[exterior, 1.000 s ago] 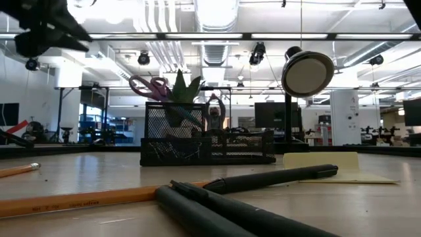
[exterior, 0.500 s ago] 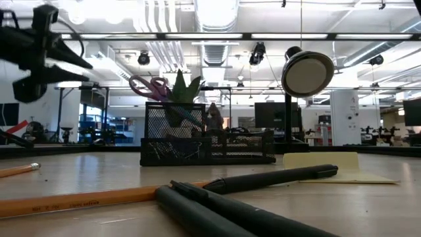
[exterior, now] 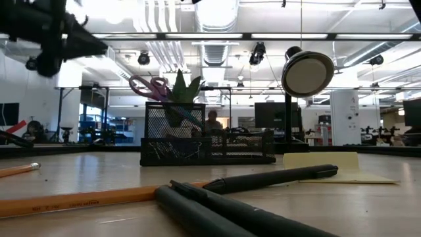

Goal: Pick and place office supplies into organizer
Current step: Put the scissors into the desk organizer

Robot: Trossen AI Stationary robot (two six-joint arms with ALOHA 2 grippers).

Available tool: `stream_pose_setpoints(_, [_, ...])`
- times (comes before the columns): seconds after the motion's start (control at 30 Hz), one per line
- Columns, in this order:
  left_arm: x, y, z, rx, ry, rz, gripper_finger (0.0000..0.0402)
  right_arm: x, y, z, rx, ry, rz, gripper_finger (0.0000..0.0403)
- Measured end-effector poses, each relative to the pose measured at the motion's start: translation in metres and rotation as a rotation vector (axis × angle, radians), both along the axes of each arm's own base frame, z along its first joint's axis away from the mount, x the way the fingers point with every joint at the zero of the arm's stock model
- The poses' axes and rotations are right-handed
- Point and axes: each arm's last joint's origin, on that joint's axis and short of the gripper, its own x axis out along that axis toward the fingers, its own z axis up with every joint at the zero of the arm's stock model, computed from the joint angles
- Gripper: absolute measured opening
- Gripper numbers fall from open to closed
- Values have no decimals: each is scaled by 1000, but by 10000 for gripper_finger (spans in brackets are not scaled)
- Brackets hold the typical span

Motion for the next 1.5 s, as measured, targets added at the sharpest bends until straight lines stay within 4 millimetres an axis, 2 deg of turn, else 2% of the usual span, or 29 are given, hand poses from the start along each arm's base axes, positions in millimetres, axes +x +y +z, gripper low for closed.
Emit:
stream_pose_setpoints(0.1, [12,0,13,46,144,-20,37,0,-1,0,0,3,2,130])
stream_pose_setpoints(0.23, [31,5,7,5,375,-17,35,0,-2,0,-4,10,2,131])
stream_pose_setpoints(0.37, [46,15,6,-51,530,2,35,0,-2,0,-6,12,3,131])
stream_pose_setpoints(0.53, [51,29,21,-47,531,29,35,0,-2,1,-3,5,3,127])
stream_pose_setpoints(0.7, [47,46,34,-33,491,-136,35,0,-1,1,-2,3,4,123])
stream_pose_setpoints(0.97, [54,76,26,-33,592,-211,35,0,-1,2,-1,-1,5,120])
stream_pose_setpoints(1.1, [58,79,27,-37,585,-246,35,0,0,2,-1,-1,8,118])
stream_pose_setpoints(1.3, [58,79,49,2,482,-239,35,-1,5,1,-1,4,21,117])
stream_pose_setpoints(1.43, [55,78,51,9,465,-235,35,-1,6,1,-4,9,24,113])
stream_pose_setpoints(1.5, [53,79,45,9,493,-206,35,-1,6,1,-5,9,23,111])
